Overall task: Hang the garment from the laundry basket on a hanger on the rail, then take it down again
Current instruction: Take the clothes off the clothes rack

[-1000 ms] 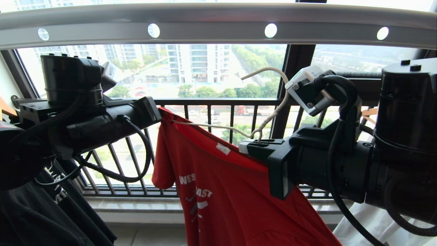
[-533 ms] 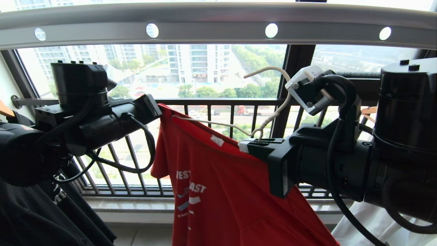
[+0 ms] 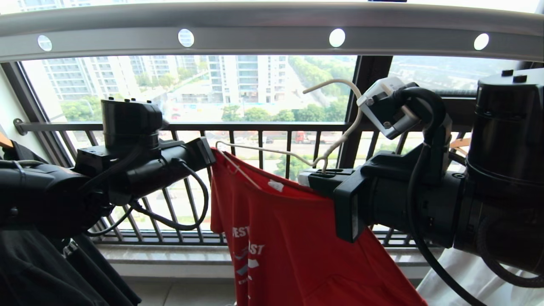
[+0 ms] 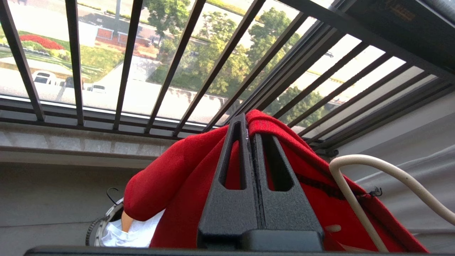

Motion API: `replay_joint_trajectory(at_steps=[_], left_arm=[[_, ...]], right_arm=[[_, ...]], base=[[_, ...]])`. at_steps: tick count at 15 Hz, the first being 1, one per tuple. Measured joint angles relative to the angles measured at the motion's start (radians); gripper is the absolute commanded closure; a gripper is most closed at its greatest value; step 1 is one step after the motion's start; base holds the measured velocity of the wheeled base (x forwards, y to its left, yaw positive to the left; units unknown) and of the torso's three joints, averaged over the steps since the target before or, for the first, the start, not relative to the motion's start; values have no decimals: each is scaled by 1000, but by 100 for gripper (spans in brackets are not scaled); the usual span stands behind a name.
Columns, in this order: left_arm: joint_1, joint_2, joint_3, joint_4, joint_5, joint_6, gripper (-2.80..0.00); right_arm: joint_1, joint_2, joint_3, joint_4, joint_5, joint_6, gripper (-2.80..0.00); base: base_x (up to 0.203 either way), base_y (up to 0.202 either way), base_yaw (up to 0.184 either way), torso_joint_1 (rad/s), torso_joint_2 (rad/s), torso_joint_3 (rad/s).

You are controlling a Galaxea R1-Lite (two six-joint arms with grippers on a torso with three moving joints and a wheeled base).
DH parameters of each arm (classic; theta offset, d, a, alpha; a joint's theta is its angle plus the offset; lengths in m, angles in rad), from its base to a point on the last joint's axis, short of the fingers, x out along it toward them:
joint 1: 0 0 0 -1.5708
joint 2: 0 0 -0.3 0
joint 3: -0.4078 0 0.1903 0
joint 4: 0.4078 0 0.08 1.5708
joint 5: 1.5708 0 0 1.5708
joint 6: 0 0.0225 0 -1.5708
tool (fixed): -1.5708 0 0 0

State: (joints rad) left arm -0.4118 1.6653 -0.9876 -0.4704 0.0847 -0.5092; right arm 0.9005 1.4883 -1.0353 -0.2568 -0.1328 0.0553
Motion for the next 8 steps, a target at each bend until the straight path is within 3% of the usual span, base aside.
replay_joint_trajectory(at_steps=[8], left_arm=[[-104,-93,59,3,6,82,0]], right_arm=[[-27,69,-2,-198,-60,10,0]], base=[[0,0,0,0,0,0]])
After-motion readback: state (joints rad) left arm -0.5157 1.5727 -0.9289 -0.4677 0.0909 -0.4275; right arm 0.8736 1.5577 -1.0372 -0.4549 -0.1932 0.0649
